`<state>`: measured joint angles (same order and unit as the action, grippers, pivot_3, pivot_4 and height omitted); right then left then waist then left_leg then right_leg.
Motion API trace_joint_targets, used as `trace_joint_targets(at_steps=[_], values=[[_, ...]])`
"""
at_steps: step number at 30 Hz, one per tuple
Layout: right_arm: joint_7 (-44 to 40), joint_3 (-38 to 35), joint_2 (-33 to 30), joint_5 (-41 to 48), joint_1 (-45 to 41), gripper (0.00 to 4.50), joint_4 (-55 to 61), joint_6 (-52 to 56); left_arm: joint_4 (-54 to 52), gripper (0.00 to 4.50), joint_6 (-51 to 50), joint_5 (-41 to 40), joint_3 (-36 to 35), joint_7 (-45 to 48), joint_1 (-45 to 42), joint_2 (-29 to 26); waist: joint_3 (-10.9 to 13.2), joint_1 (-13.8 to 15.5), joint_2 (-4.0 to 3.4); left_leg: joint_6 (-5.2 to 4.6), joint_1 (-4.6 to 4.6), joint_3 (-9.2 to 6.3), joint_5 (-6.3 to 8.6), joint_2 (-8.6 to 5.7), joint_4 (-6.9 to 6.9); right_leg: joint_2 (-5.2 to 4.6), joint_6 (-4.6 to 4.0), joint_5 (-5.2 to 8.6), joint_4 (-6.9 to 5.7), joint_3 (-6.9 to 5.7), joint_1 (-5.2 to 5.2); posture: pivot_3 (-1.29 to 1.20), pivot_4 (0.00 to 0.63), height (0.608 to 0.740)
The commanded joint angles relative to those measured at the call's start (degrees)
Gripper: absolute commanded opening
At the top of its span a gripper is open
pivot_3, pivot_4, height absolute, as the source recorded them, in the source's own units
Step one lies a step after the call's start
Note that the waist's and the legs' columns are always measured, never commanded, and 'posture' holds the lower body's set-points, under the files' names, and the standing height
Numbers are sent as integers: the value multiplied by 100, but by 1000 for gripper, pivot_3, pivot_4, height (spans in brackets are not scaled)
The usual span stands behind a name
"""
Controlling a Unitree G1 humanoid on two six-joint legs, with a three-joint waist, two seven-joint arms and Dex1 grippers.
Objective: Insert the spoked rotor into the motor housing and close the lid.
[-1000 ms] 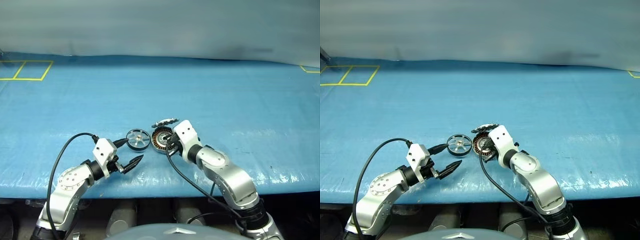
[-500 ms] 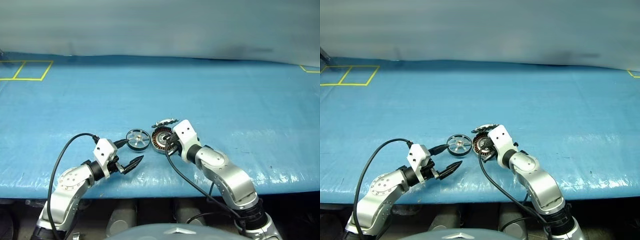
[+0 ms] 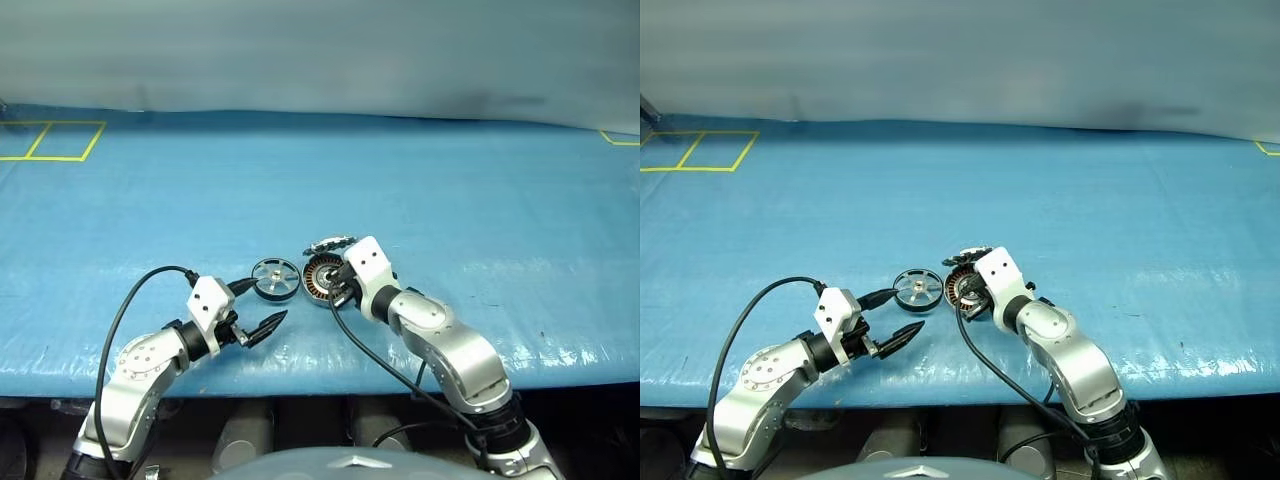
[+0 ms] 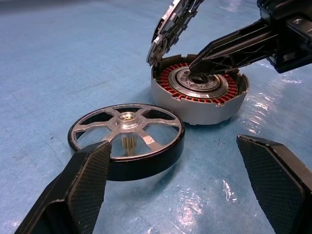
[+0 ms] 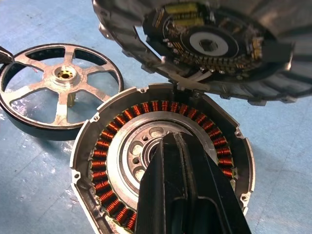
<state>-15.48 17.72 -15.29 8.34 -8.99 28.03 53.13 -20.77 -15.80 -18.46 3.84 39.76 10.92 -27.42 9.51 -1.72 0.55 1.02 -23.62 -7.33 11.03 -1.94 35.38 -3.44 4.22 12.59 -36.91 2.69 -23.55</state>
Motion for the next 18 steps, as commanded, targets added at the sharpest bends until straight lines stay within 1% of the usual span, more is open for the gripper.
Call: trace_joint_targets(at_steps=[1,10,18], values=[[7,-10,44,-5,-100,6,105,15,-246,4500,46,-10,-13,-19,-35,-7,0,-2,0,0,0,0,0,0,-1,0,0,0,0,0,0,0,150,740],[-7,4,49,-17,-39,6,80,43,-267,4500,54,-3,-12,-19,-54,-20,0,-3,0,0,1,1,0,0,-2,0,-1,0,0,0,0,0,150,740],[-147,30,-40,51,72,6,292,56,-385,4500,71,-20,-71,-25,-128,-42,0,-2,0,0,1,0,0,0,-2,0,-1,0,0,0,0,0,150,740]])
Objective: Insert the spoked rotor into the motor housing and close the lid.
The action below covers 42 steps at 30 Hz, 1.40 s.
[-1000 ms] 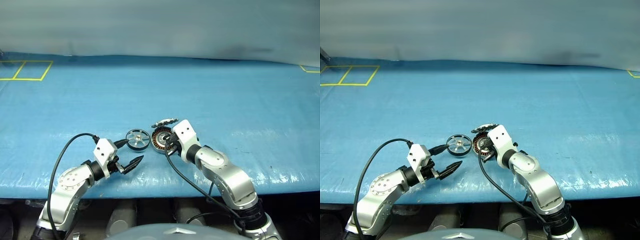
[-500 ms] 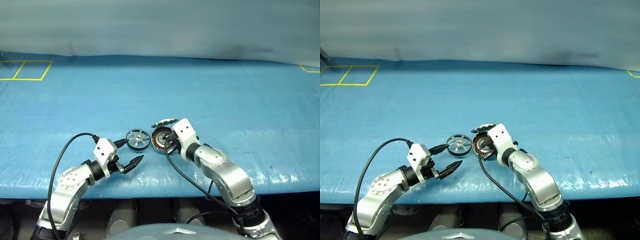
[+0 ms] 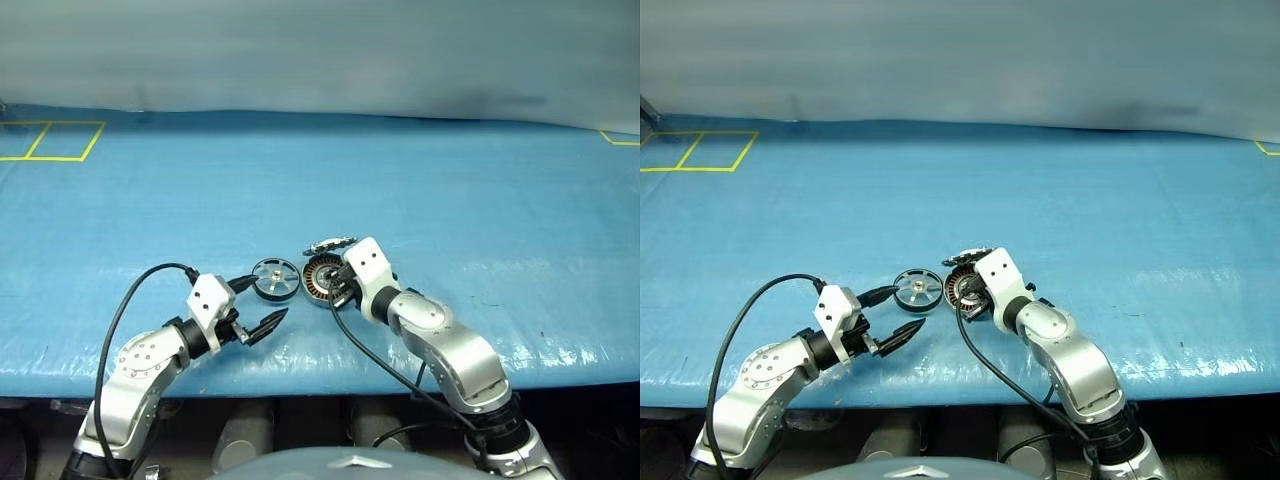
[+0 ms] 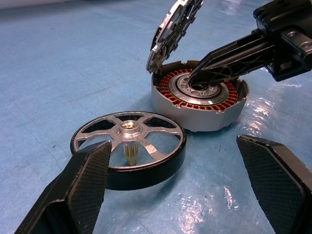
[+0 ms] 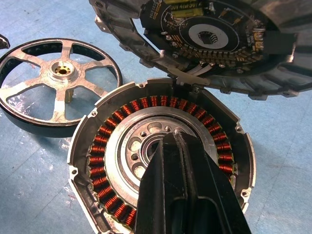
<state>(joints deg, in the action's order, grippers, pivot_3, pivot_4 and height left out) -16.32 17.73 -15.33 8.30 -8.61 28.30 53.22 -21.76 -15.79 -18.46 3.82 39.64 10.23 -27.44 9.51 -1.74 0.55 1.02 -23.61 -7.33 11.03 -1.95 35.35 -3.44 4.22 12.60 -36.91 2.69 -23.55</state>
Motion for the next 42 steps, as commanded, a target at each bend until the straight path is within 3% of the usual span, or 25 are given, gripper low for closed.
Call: trace_joint_targets(at_steps=[1,14,23,32,36,42], values=[[-84,41,-48,66,41,6,276,51,-284,4500,76,-13,-71,-7,-71,-47,0,0,0,0,0,0,0,0,0,0,0,0,0,0,0,0,150,740],[-160,-73,-60,119,49,6,372,77,-516,4500,-62,-122,-176,-8,-246,-146,0,-2,1,0,0,0,0,0,0,0,0,0,0,0,0,0,150,740],[-428,-341,-238,414,304,6,782,-149,-724,4500,-1220,-857,-481,104,-921,-470,2,-13,3,0,0,-1,0,-4,0,2,1,0,0,-3,1,0,150,740],[-837,-440,-644,602,855,6,989,-808,289,4500,-1650,-794,-210,1178,-2235,-1434,5,-35,6,0,1,-3,-1,-25,1,4,1,0,-2,-5,2,0,150,740],[-909,-591,-739,715,1088,6,1068,-948,956,4500,-1400,-343,259,1885,-2850,-1878,5,-38,7,-1,-1,-3,-1,-27,-1,3,1,0,1,-4,1,0,150,740],[-1061,-846,-744,857,1529,6,1046,-1520,2161,4500,-999,132,823,2731,-3835,-1879,9,-23,11,-1,-2,-8,-1,-29,-5,2,1,0,2,-10,1,0,150,740]])
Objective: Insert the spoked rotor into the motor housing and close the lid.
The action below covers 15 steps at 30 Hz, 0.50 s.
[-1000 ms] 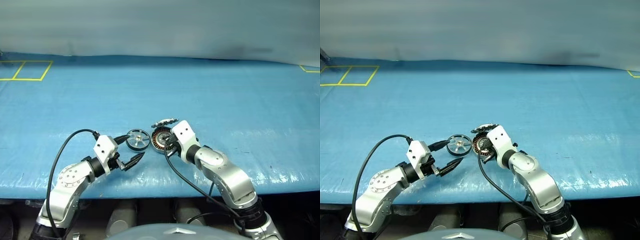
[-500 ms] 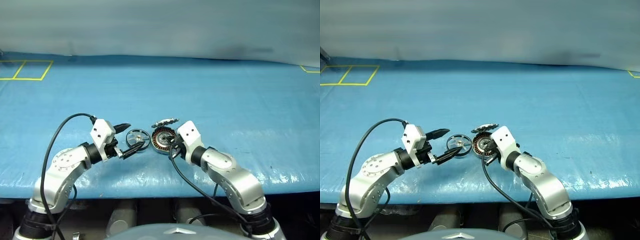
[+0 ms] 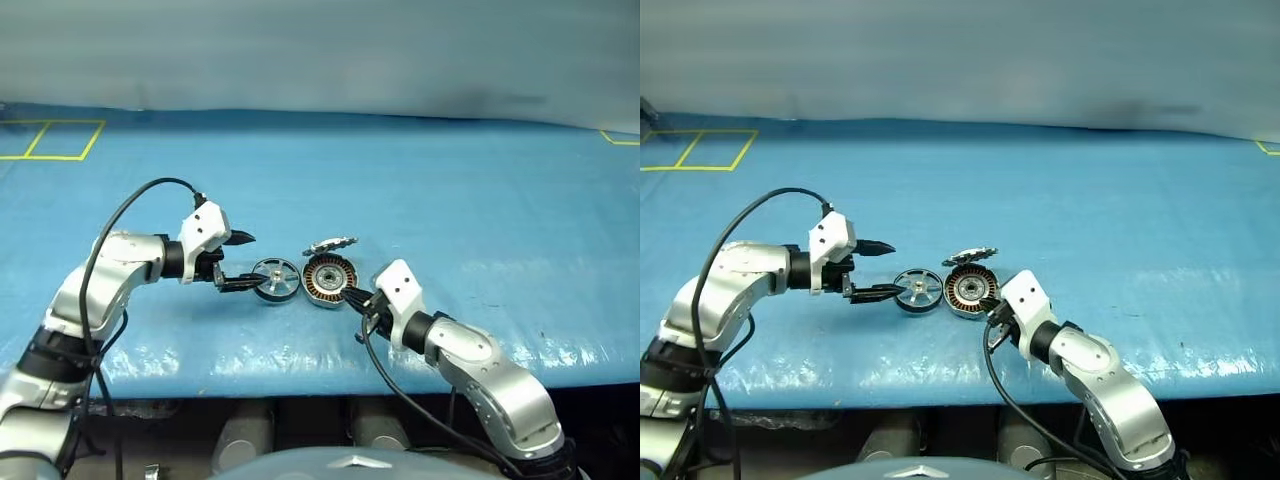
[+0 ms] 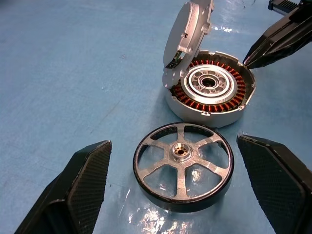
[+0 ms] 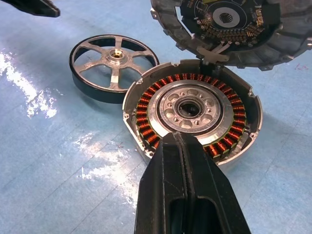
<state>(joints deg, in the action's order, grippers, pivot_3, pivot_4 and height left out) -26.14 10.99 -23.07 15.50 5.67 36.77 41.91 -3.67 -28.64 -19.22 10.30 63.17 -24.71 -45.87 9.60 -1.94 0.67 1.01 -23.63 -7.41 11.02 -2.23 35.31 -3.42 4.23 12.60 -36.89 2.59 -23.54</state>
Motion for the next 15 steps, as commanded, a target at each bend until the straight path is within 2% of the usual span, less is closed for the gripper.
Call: trace_joint_targets(at_steps=[1,7,15], values=[[-98,-201,31,146,155,6,183,-482,525,4500,339,278,245,484,-476,-4,0,-10,0,0,0,1,0,-1,0,-1,0,0,0,1,1,0,150,740],[72,-310,117,78,466,6,-6,-800,1436,4500,579,593,656,1130,-1191,247,1,-14,2,-1,1,1,-1,0,0,0,3,-1,-2,1,1,0,150,740],[252,-321,183,33,714,6,-3,-909,1845,4500,575,821,891,1620,-1605,467,2,-24,3,-2,0,1,-1,0,2,1,4,-2,-5,3,0,0,150,740]])
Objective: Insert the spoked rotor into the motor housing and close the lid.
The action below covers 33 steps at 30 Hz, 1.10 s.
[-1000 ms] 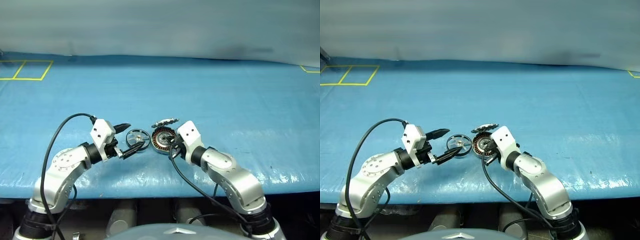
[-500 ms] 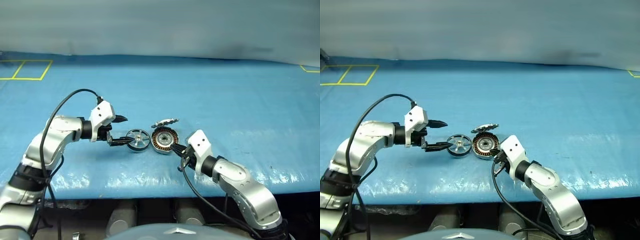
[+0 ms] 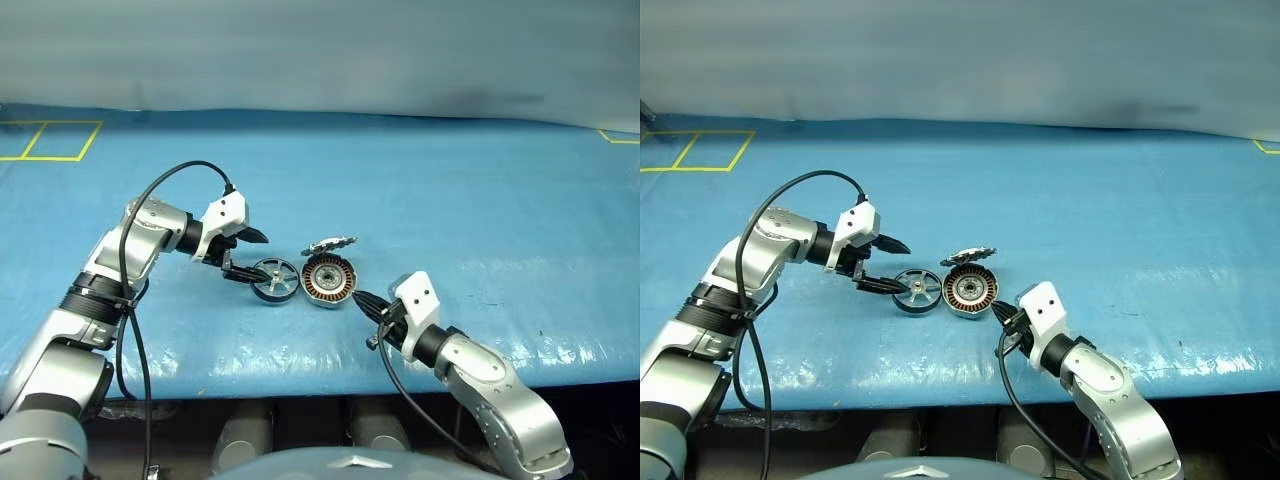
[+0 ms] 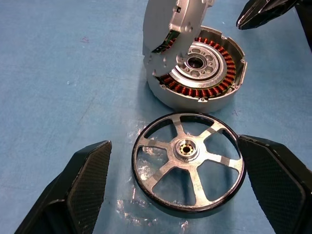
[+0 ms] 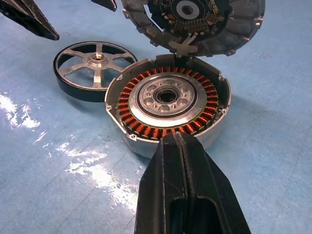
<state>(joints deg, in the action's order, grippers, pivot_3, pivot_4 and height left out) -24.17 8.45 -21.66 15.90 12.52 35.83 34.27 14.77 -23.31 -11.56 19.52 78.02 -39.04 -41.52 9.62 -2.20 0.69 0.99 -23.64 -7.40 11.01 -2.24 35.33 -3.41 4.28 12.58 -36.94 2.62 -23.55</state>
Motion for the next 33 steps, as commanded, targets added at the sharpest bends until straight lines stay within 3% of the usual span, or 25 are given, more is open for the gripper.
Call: trace_joint_targets(at_steps=[1,22,33], values=[[73,-69,46,-5,44,6,92,-148,6,4500,38,76,-25,162,-191,45,0,4,0,0,0,-1,0,0,1,0,0,0,0,-1,0,0,150,740],[150,23,41,-140,12,6,-95,-227,-451,4500,-330,586,364,2,89,304,0,5,0,-2,0,-3,-1,-2,22,1,5,-3,-12,0,7,0,150,740],[105,69,14,-184,-54,6,-190,-221,-460,4500,-510,594,242,-289,219,383,0,10,0,-2,0,-4,-1,-2,29,0,8,-5,-15,1,10,0,150,740]])
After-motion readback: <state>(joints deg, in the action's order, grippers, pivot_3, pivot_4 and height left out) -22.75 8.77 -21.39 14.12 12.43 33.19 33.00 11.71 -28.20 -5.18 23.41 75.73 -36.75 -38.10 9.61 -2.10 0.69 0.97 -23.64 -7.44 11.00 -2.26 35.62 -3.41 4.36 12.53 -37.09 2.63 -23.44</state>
